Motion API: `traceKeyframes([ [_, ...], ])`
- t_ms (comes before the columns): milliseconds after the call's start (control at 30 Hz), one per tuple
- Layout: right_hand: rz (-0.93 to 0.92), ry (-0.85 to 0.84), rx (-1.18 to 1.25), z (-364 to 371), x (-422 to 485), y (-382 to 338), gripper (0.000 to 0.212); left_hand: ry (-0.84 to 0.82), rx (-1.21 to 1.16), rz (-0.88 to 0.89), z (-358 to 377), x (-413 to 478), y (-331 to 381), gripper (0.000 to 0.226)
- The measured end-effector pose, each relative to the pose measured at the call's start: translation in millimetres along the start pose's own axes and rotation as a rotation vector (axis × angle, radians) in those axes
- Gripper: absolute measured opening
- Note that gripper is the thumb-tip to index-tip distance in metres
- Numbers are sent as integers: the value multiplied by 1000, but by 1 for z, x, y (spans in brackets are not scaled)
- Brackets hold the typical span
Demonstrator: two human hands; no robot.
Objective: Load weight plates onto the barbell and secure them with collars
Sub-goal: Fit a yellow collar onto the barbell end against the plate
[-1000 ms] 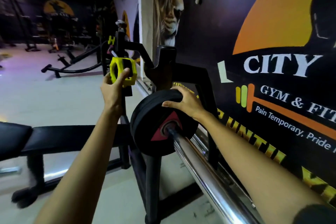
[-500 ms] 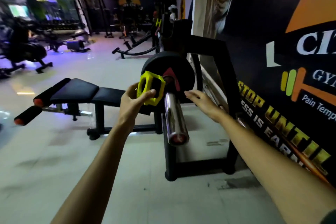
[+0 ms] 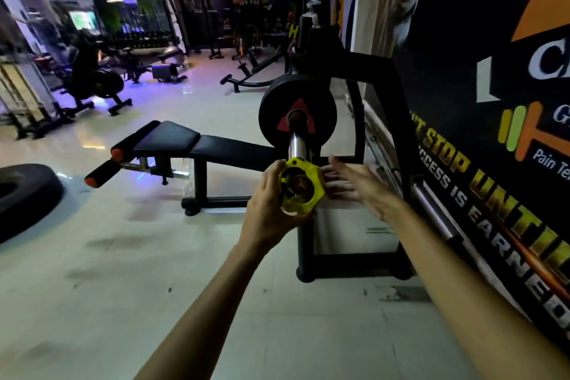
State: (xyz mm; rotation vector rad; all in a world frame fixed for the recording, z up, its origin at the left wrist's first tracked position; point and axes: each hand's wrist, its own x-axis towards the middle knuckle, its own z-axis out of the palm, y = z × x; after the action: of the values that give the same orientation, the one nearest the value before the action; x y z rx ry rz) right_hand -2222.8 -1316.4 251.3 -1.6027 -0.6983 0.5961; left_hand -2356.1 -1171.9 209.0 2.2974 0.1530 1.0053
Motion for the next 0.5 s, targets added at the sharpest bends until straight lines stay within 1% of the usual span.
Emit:
traceKeyframes([
  [33, -18, -28, -36, 5, -5, -1, 56, 4, 66, 52, 5, 0, -2, 99],
  [100, -73, -15, -138, 13, -13, 0, 55, -14, 106, 113, 9, 2, -5, 98],
  [133, -96, 12, -168, 16, -15, 3, 55, -35, 84, 127, 9, 2, -9, 99],
  [200, -121, 70, -151, 21, -16, 7, 57, -57, -73, 114, 11, -4, -13, 100],
  [233, -134, 96, -134, 23, -16, 10, 57, -19, -183, 53, 12, -10, -14, 97],
  [267, -151, 133, -126, 27, -16, 13, 58, 57, -297, -59, 14, -17, -13, 90],
  [300, -162, 172, -129, 30, -15, 16, 58, 139, -411, -205, 17, -25, -13, 79],
  [333, -171, 206, -124, 33, -15, 19, 58, 180, -548, -357, 21, -30, -13, 64],
  [367, -171, 231, -108, 35, -14, 21, 57, 165, -708, -489, 25, -34, -14, 47],
  [400, -164, 242, -87, 37, -13, 23, 57, 110, -882, -591, 31, -37, -16, 32],
  [433, -154, 251, -68, 38, -12, 24, 57, 63, -1024, -658, 34, -36, -16, 27],
  [500, -116, 244, 20, 39, -8, 24, 51, 86, -1147, -725, 36, -24, -11, 31],
])
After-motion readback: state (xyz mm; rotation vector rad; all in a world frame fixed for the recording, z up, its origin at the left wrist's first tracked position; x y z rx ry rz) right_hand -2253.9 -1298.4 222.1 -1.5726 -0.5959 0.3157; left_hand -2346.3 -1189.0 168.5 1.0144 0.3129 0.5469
